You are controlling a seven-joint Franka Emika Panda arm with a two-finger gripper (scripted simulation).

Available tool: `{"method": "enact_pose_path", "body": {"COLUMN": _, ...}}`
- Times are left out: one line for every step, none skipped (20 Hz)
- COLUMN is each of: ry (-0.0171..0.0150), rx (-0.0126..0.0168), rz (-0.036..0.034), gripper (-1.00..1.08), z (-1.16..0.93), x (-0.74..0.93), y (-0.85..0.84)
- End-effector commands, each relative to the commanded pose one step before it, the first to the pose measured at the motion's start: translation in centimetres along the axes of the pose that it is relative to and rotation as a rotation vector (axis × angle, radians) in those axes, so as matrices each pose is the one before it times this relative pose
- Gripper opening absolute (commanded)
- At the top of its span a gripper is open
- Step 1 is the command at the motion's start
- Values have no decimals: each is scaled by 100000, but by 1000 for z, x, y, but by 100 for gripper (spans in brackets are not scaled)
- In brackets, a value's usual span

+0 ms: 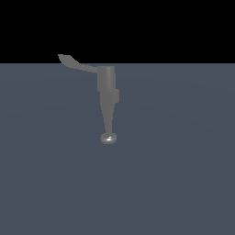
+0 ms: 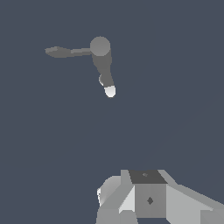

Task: Turn on the faucet by rotating a designated handle.

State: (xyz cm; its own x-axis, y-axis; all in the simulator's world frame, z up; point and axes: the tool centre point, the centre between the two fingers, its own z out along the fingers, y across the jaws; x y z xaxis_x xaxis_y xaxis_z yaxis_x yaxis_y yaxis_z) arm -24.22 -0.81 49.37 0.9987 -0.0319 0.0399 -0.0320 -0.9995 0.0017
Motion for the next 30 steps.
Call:
{"method": "enact_pose_path", "body": {"ry": 0, "rx": 0, "rz": 0, "gripper": -100, "z": 0, "x": 0, "y": 1}}
{"method": "enact_pose_path", "body": {"ry": -25, "rx": -66, "rz": -67, "gripper": -100, "z": 23, "x": 16, "y": -25}}
{"method": "enact_pose_path", "body": {"ry": -86, "rx": -217, "rz": -224, "gripper": -100, "z": 72, "x": 52, "y": -93}}
{"method": "enact_pose_path", "body": {"ry": -132, "rx": -336, "rz": -350, "gripper": -100, "z": 113, "x": 81, "y": -142}}
{"method": "enact_pose_path", "body": {"ry": -177, "rx": -457, "rz": -481, "gripper": -100, "z": 154, "x": 109, "y": -193}}
{"method": "enact_pose_path", "body": {"ry": -215, "rx": -566, "rz": -606, "gripper": -100, "z": 190, "x": 133, "y": -240}}
{"method": "enact_pose_path", "body": {"ry": -205, "rx": -553, "rz": -602, "gripper": -100, "z": 184, "x": 128, "y": -237}}
{"method": "enact_pose_path", "body": {"ry": -150, "rx": -413, "rz": -461, "gripper": -100, "z": 136, "x": 93, "y": -177}}
{"method": "enact_pose_path", "body": {"ry": -98, "rx": -276, "rz": -316, "gripper": -100, "z": 89, "x": 60, "y": -119}}
{"method": "enact_pose_path", "body": {"ry": -45, "rx": -129, "rz": -156, "gripper": -100, "z": 41, "x": 26, "y": -54}}
{"method": "enact_pose_path", "body": {"ry": 0, "rx": 0, "rz": 0, "gripper": -100, "z": -7, "x": -3, "y": -9}}
{"method": "enact_pose_path", "body": {"ry": 51, "rx": 147, "rz": 182, "gripper": -100, "z": -38, "x": -25, "y": 71}}
{"method": "enact_pose_path", "body": {"ry": 8, "rx": 45, "rz": 130, "gripper": -100, "z": -4, "x": 14, "y": 8}}
{"method": "enact_pose_path", "body": {"ry": -7, "rx": 19, "rz": 168, "gripper": -100, "z": 13, "x": 43, "y": -21}}
{"method": "enact_pose_path", "body": {"ry": -12, "rx": 31, "rz": 274, "gripper": -100, "z": 22, "x": 66, "y": -25}}
{"method": "enact_pose_path", "body": {"ry": -13, "rx": 51, "rz": 375, "gripper": -100, "z": 26, "x": 88, "y": -34}}
{"method": "enact_pose_path", "body": {"ry": -13, "rx": 74, "rz": 482, "gripper": -100, "z": 30, "x": 108, "y": -39}}
{"method": "enact_pose_path", "body": {"ry": -14, "rx": 95, "rz": 590, "gripper": -100, "z": 34, "x": 128, "y": -45}}
{"method": "enact_pose_path", "body": {"ry": -16, "rx": 115, "rz": 700, "gripper": -100, "z": 40, "x": 149, "y": -51}}
{"method": "enact_pose_path", "body": {"ry": -19, "rx": 132, "rz": 800, "gripper": -100, "z": 45, "x": 169, "y": -59}}
{"method": "enact_pose_path", "body": {"ry": -23, "rx": 144, "rz": 888, "gripper": -100, "z": 52, "x": 187, "y": -68}}
{"method": "enact_pose_path", "body": {"ry": -29, "rx": 153, "rz": 976, "gripper": -100, "z": 59, "x": 206, "y": -79}}
{"method": "enact_pose_path", "body": {"ry": -35, "rx": 164, "rz": 1074, "gripper": -100, "z": 68, "x": 226, "y": -91}}
{"method": "enact_pose_path", "body": {"ry": -41, "rx": 173, "rz": 1160, "gripper": -100, "z": 76, "x": 243, "y": -102}}
{"method": "enact_pose_path", "body": {"ry": -47, "rx": 187, "rz": 1270, "gripper": -100, "z": 84, "x": 263, "y": -115}}
{"method": "enact_pose_path", "body": {"ry": -54, "rx": 198, "rz": 1373, "gripper": -100, "z": 93, "x": 282, "y": -128}}
{"method": "enact_pose_path", "body": {"ry": -62, "rx": 206, "rz": 1465, "gripper": -100, "z": 103, "x": 298, "y": -143}}
{"method": "enact_pose_path", "body": {"ry": -71, "rx": 215, "rz": 1572, "gripper": -100, "z": 113, "x": 316, "y": -158}}
{"method": "enact_pose_path", "body": {"ry": -80, "rx": 222, "rz": 1679, "gripper": -100, "z": 125, "x": 333, "y": -177}}
{"method": "enact_pose_path", "body": {"ry": -90, "rx": 229, "rz": 1793, "gripper": -100, "z": 138, "x": 350, "y": -195}}
